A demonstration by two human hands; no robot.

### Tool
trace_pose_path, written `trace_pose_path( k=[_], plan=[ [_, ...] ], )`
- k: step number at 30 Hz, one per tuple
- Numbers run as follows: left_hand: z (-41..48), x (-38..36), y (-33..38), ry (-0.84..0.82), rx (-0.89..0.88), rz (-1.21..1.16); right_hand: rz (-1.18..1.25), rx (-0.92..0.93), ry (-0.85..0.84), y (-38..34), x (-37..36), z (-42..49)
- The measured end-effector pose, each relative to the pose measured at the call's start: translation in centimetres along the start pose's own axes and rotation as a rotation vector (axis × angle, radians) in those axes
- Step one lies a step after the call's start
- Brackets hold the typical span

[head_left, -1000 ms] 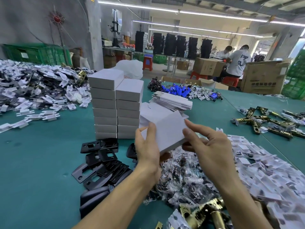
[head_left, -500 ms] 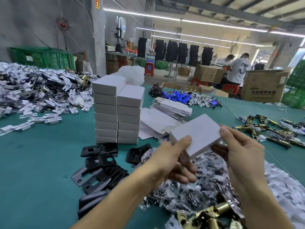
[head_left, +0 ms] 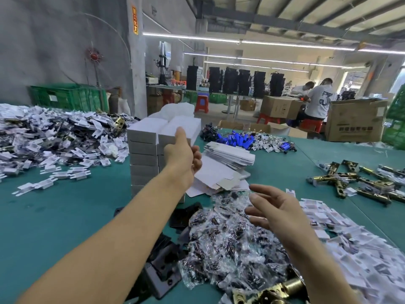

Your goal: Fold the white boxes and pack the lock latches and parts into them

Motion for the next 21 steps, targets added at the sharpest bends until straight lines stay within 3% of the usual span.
trace_pose_path(
  k=[7, 15, 21],
  plan=[
    [2.3, -0.2, -0.2, 0.06, 0.037, -0.027, -0.009, 0.001, -0.024, 0.1, -0.2, -0.2],
    [2.5, 0.5, -0.3, 0.271, 0.055, -0.064, -0.027, -0.001, -0.052, 0.3, -0.4, -0.1],
    [1.3, -1.0, 0.0, 0.205, -0.002, -0.304, -0.048, -0.002, -0.07, 0.5, -0.4, -0.1]
  ],
)
Point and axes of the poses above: each hand's wrist, its own z-axis towards the middle knuckle, its own x-axis out of the back of the hand, y = z × x, the point moved 4 cm from there along z, towards the middle knuckle, and after that the axes turned 1 degree about -z, right-handed, at the moved point
